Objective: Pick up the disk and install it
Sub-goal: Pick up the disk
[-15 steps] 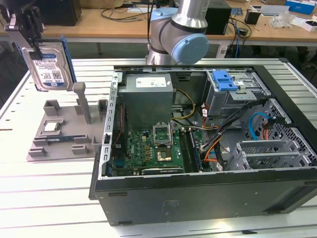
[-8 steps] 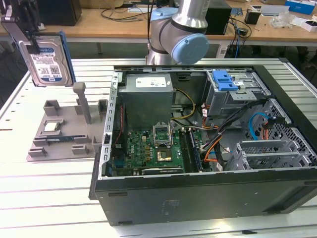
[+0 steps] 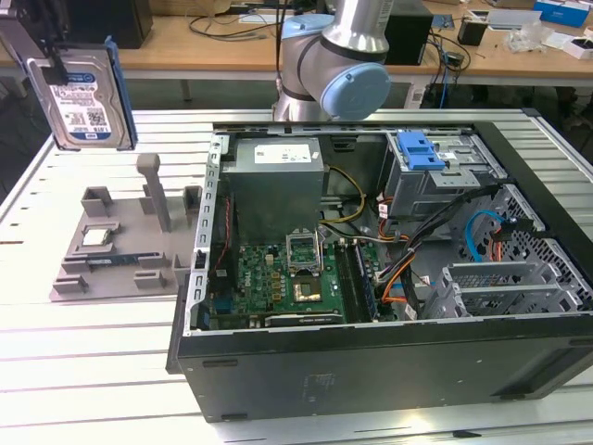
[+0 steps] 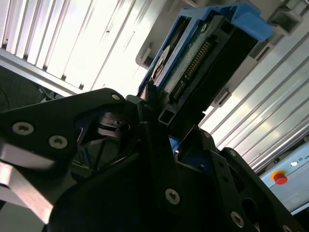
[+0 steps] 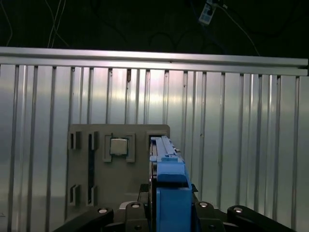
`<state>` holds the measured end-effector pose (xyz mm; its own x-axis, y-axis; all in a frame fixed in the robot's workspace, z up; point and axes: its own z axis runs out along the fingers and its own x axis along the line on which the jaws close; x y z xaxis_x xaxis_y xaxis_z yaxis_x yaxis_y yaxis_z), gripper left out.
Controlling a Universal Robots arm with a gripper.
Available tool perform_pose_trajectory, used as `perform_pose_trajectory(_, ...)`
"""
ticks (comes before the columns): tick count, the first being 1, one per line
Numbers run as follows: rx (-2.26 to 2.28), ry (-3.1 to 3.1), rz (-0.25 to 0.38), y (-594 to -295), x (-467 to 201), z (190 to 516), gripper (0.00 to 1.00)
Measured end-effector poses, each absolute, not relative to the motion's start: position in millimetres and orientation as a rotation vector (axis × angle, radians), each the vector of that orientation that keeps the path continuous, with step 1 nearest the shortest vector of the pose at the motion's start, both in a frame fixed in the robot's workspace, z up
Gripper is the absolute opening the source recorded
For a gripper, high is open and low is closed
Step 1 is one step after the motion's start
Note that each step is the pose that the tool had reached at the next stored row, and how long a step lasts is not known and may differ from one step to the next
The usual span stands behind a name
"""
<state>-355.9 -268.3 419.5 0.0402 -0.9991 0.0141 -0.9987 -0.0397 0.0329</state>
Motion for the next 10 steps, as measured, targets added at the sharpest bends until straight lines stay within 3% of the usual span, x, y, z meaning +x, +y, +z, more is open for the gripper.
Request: perform_pose_trajectory(10,2.241,-2.153,-0.020,-267.8,-356.0,444.8,0.37)
